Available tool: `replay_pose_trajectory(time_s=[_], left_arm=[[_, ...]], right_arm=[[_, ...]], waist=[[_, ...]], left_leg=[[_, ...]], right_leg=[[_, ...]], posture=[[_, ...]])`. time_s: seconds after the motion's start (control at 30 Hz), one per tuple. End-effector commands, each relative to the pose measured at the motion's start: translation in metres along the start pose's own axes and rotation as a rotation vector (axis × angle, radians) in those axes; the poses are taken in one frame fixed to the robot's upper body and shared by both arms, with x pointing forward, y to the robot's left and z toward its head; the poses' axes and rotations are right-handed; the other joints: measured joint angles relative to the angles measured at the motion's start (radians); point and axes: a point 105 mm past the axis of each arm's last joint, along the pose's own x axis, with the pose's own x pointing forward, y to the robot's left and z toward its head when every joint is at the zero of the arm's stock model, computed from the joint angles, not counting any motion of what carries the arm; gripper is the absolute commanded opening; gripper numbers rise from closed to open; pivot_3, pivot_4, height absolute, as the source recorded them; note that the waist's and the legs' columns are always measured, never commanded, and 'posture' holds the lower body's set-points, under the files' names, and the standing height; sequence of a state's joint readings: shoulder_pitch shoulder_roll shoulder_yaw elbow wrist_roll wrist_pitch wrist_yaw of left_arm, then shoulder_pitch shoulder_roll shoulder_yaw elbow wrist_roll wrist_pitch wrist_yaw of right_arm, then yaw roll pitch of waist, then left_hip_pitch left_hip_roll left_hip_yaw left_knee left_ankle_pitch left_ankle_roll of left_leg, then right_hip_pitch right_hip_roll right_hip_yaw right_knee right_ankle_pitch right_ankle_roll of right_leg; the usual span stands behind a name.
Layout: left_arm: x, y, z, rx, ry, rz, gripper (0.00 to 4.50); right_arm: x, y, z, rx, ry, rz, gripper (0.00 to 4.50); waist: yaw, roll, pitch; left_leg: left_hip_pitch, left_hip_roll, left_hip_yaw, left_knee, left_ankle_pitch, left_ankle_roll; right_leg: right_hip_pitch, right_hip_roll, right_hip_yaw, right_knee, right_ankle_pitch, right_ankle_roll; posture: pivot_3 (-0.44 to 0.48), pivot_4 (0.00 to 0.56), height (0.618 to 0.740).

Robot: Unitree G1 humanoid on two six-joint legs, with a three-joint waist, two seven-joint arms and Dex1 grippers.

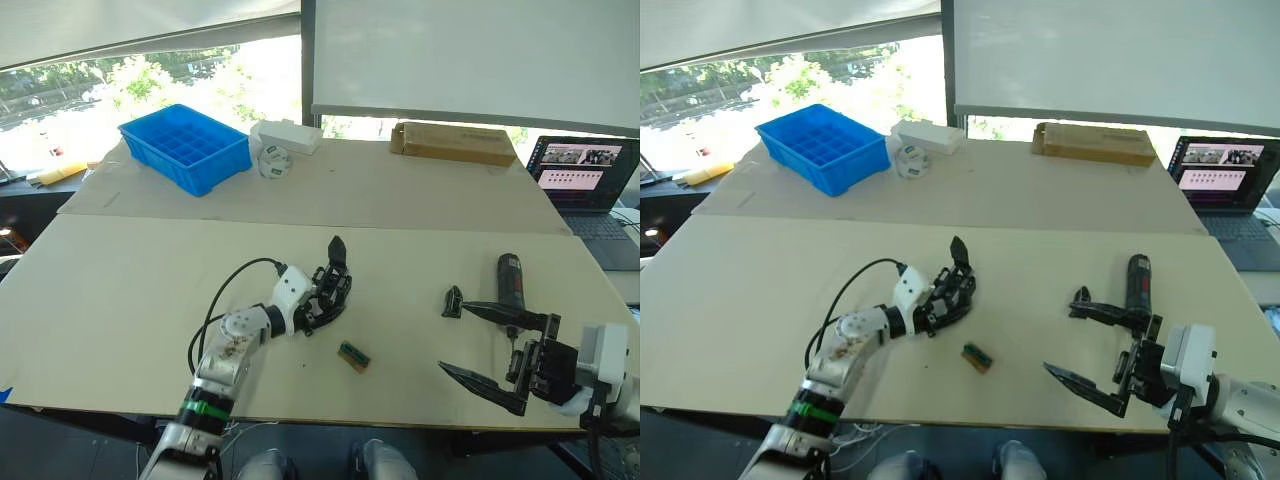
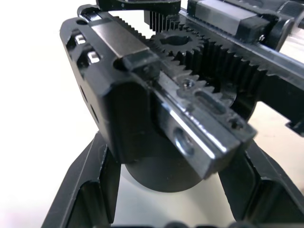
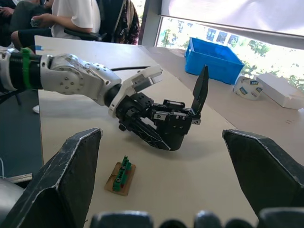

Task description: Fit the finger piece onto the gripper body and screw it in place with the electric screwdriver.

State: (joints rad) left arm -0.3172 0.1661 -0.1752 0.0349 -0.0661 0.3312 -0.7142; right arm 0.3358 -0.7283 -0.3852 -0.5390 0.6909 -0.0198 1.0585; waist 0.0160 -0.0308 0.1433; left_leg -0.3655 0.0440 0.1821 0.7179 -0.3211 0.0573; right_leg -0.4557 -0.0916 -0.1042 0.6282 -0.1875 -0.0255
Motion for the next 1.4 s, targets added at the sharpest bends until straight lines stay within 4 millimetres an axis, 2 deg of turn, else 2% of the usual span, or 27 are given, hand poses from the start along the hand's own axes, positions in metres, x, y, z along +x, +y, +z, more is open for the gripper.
replay_pose_trajectory(time_s=[0.03,0.37,0.43,0.53,0.7,0.83,0.93,1.07,1.2,1.4], left_arm=[[0.005,-0.003,0.023,0.123,-0.055,0.048,2.32],[0.014,-0.003,0.012,0.135,-0.032,0.018,2.32],[0.012,0.000,0.010,0.124,-0.024,0.020,3.34],[0.004,0.003,0.003,0.150,0.007,-0.009,4.44],[-0.018,0.016,0.001,0.145,0.011,-0.077,4.44],[-0.025,0.031,-0.002,0.160,0.035,-0.115,4.44],[-0.019,0.033,-0.001,0.168,0.018,-0.183,4.44],[-0.011,0.024,-0.003,0.166,0.006,-0.329,4.44],[0.002,0.028,-0.004,0.179,0.006,-0.359,4.44],[0.018,0.019,-0.004,0.198,0.009,-0.452,4.44]], right_arm=[[-0.001,0.002,0.008,-0.014,-0.015,0.014,4.50],[0.005,0.003,0.006,-0.013,-0.019,0.021,4.50],[0.005,0.005,0.005,-0.008,-0.018,0.016,4.50],[0.004,0.005,0.005,0.010,-0.025,-0.011,4.50],[0.002,0.006,0.004,0.011,-0.021,-0.022,4.50],[0.000,0.004,0.003,0.012,-0.016,-0.063,4.50],[0.001,0.004,0.005,0.012,-0.024,-0.088,4.50],[0.005,0.008,0.005,0.021,-0.029,-0.076,4.50],[0.006,0.008,0.006,0.015,-0.035,-0.072,4.50],[0.008,0.008,0.004,0.016,-0.037,-0.072,4.50]], waist=[[0.000,0.000,0.000],[0.003,0.000,0.000],[0.003,0.000,0.000],[0.002,0.000,0.000],[-0.003,0.001,-0.001],[-0.001,0.002,-0.001],[0.004,0.002,-0.001],[0.005,0.002,-0.001],[0.006,0.002,-0.001],[0.007,0.002,-0.001]], left_leg=[[0.000,0.000,0.000,0.000,0.000,0.000],[0.001,0.000,0.000,0.000,0.000,0.000],[0.001,0.000,0.000,0.000,0.000,0.000],[0.001,0.000,0.000,0.000,0.000,0.000],[0.002,0.000,0.000,-0.001,0.000,-0.001],[0.002,0.000,0.000,-0.001,0.000,-0.001],[0.002,-0.001,0.000,0.000,0.000,-0.001],[0.002,-0.001,0.000,0.000,0.000,-0.001],[0.001,-0.001,0.000,0.002,0.000,-0.001],[0.000,-0.001,0.000,0.003,-0.001,0.001]], right_leg=[[0.000,0.000,0.000,0.000,0.000,0.000],[0.000,-0.001,0.000,0.000,0.000,0.000],[0.001,-0.001,0.000,0.000,0.000,0.000],[0.001,-0.001,0.000,0.000,0.000,0.000],[0.000,0.000,0.000,0.001,0.000,-0.001],[0.000,-0.001,-0.001,0.001,0.000,-0.001],[0.001,-0.001,-0.004,0.001,0.000,0.000],[0.001,-0.001,-0.006,0.001,0.000,0.000],[0.001,0.000,-0.007,0.001,0.000,0.000],[0.001,-0.001,-0.007,0.001,0.000,0.000]], posture=[[0.000,0.150,0.740],[0.000,0.150,0.740],[0.000,0.150,0.740],[0.000,0.150,0.740],[0.000,0.150,0.740],[0.000,0.150,0.740],[0.000,0.150,0.740],[0.000,0.150,0.740],[0.000,0.150,0.740],[0.000,0.150,0.740]])
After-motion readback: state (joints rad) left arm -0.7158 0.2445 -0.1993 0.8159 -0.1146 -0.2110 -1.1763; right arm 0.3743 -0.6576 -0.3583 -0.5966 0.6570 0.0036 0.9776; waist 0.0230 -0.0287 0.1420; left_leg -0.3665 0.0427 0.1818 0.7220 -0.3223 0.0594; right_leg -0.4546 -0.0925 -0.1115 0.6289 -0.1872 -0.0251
